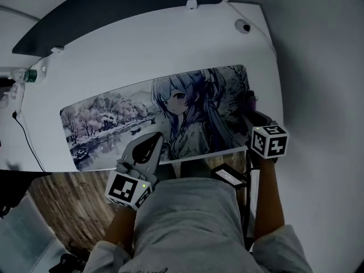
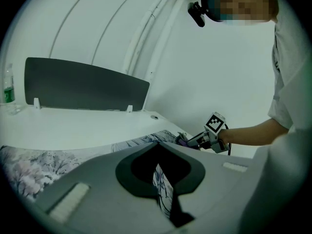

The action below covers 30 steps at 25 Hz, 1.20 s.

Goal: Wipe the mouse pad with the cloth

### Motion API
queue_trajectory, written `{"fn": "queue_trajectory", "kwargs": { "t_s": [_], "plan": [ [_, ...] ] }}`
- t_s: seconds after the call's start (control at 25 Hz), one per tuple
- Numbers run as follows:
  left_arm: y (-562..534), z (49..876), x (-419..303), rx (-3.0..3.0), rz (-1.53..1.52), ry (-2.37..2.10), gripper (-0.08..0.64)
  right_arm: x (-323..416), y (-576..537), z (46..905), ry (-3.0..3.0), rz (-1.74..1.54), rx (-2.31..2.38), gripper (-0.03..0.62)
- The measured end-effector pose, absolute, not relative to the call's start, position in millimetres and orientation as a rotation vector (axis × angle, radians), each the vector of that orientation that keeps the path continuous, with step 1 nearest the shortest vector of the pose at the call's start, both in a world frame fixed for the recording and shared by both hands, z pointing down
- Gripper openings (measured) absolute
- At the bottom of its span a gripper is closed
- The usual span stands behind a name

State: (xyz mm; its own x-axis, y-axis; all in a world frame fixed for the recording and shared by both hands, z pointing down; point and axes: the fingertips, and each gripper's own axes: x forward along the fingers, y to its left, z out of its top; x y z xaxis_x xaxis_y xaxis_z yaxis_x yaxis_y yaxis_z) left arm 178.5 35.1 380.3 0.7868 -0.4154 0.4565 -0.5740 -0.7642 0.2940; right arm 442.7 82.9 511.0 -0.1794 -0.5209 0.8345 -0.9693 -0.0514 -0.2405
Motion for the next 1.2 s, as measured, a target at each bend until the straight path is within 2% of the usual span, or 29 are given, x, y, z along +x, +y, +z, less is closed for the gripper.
{"fn": "queue_trajectory", "kwargs": {
  "t_s": [0.36, 0.68, 0.96, 1.2],
  "plan": [
    [37.3, 389.1, 174.7, 2.541, 0.535, -0.755, 0.018, 431.1, 81.2, 522.4, -1.673, 1.005, 1.484, 0.130],
    [34.8, 393.4, 153.5, 2.512, 0.523, -0.739, 0.018, 427.3, 78.6, 526.7, -1.557, 0.935, 1.402, 0.064],
    [28.1, 404.5, 98.8, 2.474, 0.526, -0.759, 0.018, 414.0, 74.2, 527.5, -1.531, 1.056, 1.491, 0.054],
    [23.9, 407.5, 45.6, 2.453, 0.528, -0.820, 0.018, 368.1, 64.9, 528.0, -1.571, 1.077, 1.470, 0.052]
  ]
}}
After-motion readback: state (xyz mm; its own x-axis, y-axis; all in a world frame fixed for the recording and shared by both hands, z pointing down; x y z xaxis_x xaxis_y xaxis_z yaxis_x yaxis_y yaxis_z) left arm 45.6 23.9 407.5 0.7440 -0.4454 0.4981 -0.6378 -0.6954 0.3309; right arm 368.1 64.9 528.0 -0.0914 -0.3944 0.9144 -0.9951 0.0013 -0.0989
